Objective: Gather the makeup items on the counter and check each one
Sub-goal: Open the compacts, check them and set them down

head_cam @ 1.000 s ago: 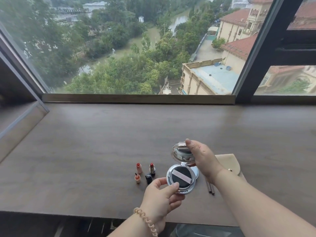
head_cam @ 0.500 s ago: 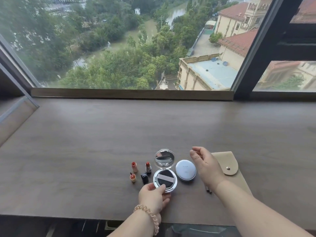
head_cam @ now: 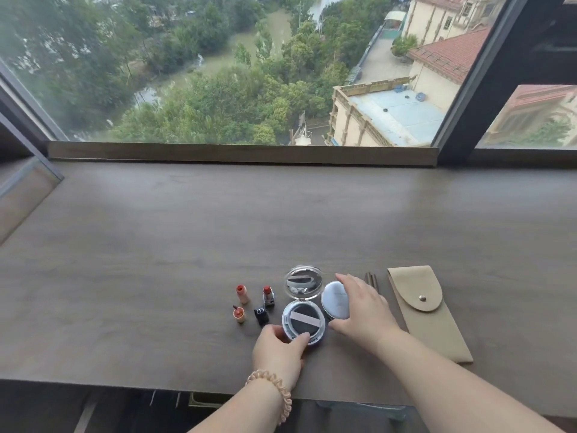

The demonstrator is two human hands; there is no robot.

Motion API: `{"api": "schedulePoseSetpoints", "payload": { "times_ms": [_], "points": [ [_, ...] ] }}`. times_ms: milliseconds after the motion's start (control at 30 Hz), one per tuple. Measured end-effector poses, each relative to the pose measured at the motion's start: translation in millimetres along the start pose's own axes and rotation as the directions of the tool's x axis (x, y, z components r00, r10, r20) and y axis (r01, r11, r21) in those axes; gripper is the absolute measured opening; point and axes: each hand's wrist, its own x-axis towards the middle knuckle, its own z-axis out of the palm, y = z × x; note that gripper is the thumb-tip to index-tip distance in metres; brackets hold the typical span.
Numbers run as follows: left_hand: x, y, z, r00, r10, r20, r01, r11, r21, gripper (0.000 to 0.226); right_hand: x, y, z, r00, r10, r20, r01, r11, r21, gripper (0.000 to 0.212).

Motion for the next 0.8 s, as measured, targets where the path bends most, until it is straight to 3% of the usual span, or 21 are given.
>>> {"api": "schedulePoseSetpoints", "payload": {
  "times_ms": [200,400,500,600,733,800],
  "points": [
    [2.1,-9.0,2.1,0.998,0.065,0.017,-0.066,0.990,0.127,0.044,5.9,3.8,9.9,0.996,0.008,-0.090,-0.011,1.000,-0.027,0.079],
    [-5.0,-8.0,3.0,0.990,0.131,0.049,-0.138,0.964,0.228,0.037,-3.7,10.8,3.3,0.961,0.024,-0.274,-0.036,0.999,-0.039,0.074],
    [-9.0,-5.2,4.6,0.991,0.111,0.070,-0.125,0.959,0.253,0.040,-13.6,14.2,-7.4,0.928,0.003,-0.372,0.019,0.998,0.057,0.072],
    [4.2,-17.7,13.6,0.994,0.047,0.099,-0.072,0.962,0.263,0.050,-24.7,9.9,-24.8,0.926,0.016,-0.376,0.077,0.970,0.231,0.066],
    [-17.6,6.3,13.0,0.996,-0.070,0.047,0.063,0.988,0.143,0.054,-39.0,-1.3,-57.7,0.938,0.068,-0.339,0.143,0.817,0.559,0.054],
    [-45.7,33.3,11.8,0.996,-0.038,0.075,0.033,0.997,0.070,0.040,-43.5,-6.4,-78.7,0.961,0.041,-0.272,0.168,0.696,0.698,0.051]
  ]
}}
